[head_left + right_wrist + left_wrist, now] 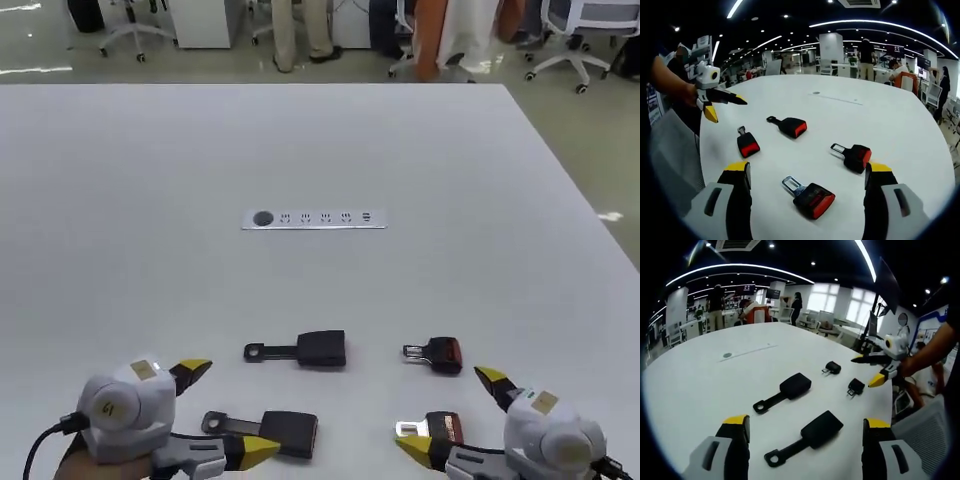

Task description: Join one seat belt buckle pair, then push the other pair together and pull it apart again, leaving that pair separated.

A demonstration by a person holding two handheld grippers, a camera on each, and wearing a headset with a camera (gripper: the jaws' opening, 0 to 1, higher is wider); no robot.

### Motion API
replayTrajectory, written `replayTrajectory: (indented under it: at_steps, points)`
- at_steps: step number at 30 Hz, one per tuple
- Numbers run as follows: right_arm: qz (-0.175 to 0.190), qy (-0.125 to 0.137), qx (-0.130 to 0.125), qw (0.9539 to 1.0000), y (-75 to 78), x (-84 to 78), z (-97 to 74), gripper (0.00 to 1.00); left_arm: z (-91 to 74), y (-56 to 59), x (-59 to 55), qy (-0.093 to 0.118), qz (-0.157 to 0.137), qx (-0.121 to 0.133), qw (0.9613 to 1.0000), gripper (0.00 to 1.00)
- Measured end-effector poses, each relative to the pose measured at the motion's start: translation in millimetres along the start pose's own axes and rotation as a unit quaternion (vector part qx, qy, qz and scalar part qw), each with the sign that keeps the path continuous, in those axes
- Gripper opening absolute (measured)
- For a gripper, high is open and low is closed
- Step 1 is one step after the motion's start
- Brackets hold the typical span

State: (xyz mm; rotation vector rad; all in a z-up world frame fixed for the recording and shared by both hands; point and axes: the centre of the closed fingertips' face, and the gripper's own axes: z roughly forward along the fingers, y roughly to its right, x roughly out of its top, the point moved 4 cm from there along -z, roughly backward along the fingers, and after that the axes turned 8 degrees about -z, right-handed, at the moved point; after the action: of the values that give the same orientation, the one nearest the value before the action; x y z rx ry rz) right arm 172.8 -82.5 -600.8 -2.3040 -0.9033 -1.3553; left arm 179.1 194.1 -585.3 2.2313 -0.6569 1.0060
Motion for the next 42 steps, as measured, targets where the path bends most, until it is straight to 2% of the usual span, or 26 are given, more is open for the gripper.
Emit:
replayTrajectory:
  at_steps: [5,8,11,14,17,20,22,23,25,27,29,35,38,42]
  points:
    - [-0.005,-0.011,0.024,0.9996,-3.7,-5.7,5.6,0.93,7.9,4.2,0.2,-0.016,0.012,-0.01,0.9997,0.93]
    - [-0.005,-0.016,0.036,0.9992,-3.5,-8.6,8.1,0.92,10.9,5.4,-3.7,-0.026,0.024,-0.021,0.9991,0.92]
    - [-0.003,-0.021,0.043,0.9988,-1.7,-11.6,11.4,0.91,17.4,5.8,-7.9,-0.042,0.045,-0.033,0.9975,0.92]
    - [-0.006,-0.023,0.051,0.9984,-2.8,-12.2,13.9,0.91,23.6,5.5,-12.3,-0.055,0.052,-0.044,0.9961,0.89]
    - [-0.006,-0.027,0.062,0.9977,-2.7,-13.6,16.3,0.91,28.2,3.8,-18.4,-0.071,0.07,-0.056,0.9934,0.87]
    - [-0.006,-0.03,0.076,0.9966,-2.3,-17.2,20.0,0.91,32.2,4.0,-20.7,-0.088,0.087,-0.071,0.9897,0.85]
    - [-0.009,-0.033,0.088,0.9955,-3.1,-18.3,22.0,0.91,36.3,8.1,-23.2,-0.106,0.103,-0.083,0.9855,0.84]
    - [-0.008,-0.036,0.098,0.9945,-4.5,-19.5,22.7,0.9,38.0,12.6,-25.5,-0.119,0.117,-0.089,0.982,0.84]
    - [-0.015,-0.045,0.112,0.9926,-5.7,-23.0,24.0,0.9,40.0,13.5,-30.0,-0.131,0.137,-0.101,0.9766,0.82]
    - [-0.012,-0.048,0.126,0.9908,-6.8,-25.8,25.6,0.89,44.3,16.6,-30.2,-0.137,0.138,-0.108,0.975,0.81]
    - [-0.017,-0.051,0.132,0.9898,-7.0,-27.4,26.4,0.88,46.3,15.0,-32.1,-0.143,0.144,-0.11,0.9731,0.8]
    - [-0.032,-0.069,0.162,0.9839,-4.1,-33.5,25.5,0.86,55.5,19.9,-32.5,-0.164,0.162,-0.126,0.965,0.75]
    - [-0.046,-0.078,0.182,0.9792,-3.2,-40.1,24.5,0.82,59.6,19.9,-35.0,-0.169,0.165,-0.132,0.9626,0.72]
    - [-0.058,-0.092,0.206,0.9726,-3.4,-48.4,22.3,0.75,64.3,20.8,-40.0,-0.186,0.186,-0.141,0.9544,0.7]
